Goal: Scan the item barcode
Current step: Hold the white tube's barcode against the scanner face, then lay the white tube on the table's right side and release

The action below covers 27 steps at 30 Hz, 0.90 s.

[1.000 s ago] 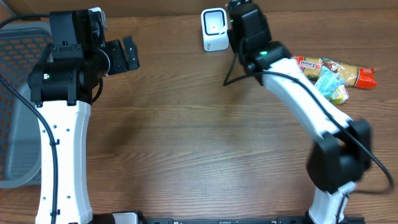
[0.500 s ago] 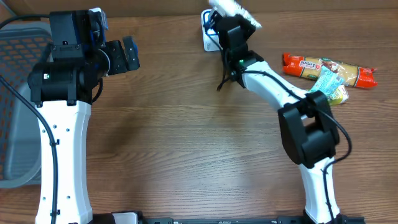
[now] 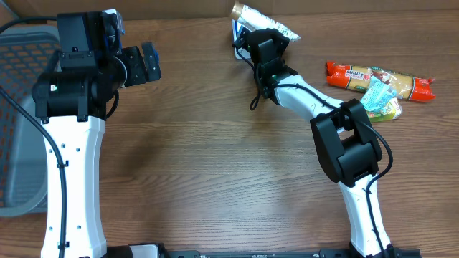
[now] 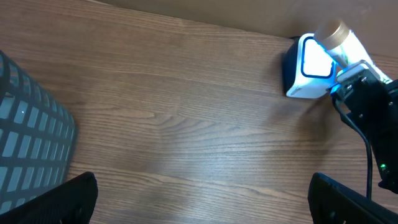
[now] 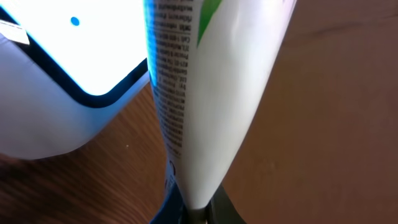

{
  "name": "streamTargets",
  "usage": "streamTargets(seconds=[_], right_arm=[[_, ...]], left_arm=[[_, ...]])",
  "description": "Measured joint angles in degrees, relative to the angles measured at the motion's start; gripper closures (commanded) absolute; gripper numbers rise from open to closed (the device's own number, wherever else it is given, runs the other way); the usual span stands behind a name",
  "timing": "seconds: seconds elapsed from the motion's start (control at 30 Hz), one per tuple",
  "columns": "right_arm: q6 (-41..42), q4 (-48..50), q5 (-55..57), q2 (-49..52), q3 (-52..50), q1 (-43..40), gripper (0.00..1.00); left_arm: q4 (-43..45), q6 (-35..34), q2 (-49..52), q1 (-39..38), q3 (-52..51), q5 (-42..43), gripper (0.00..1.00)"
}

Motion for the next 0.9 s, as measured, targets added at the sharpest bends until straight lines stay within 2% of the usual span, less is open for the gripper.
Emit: streamTargets(seconds=[0.27,0.33,0.47,0.53,0.57,0.7,0.87,0.9], right_arm=[[2.71,0.74,6.99,-0.13,0.00,2.21,0.96],[4.57,-1.49,7.69,-0.74,0.00,3.85,0.96],[12.20,-12.61,7.45,-5.77,-0.02,7.69,0.96],[17.64,-20.44,6.01,-9.99,0.00,9.22,0.96],[24.72,-29.88,2.29,-14.99,0.04,10.27,0.96],[41.27,-45.64,-8.87,-24.87,0.04,9.79,0.96],[70.53,-67.14,-22.38,-31.61,0.70,1.44,0.96],[73.29,-68.50,-22.71,-31.61,0.63,0.15,0.96]], left_arm=[[0.00,0.00,0.00,0.00,0.00,0.00,0.00],[0.00,0.00,0.00,0.00,0.00,-0.02,0.00],[0.02,0.00,0.00,0.00,0.00,-0.02,0.00],[0.00,0.00,0.00,0.00,0.00,0.00,0.01],[-0.04,0.00,0.00,0.00,0.00,0.00,0.00],[-0.09,0.00,0.00,0.00,0.02,0.00,0.00],[-0.11,0.00,0.00,0.00,0.00,0.00,0.00],[-0.13,0.00,0.00,0.00,0.00,0.00,0.00]])
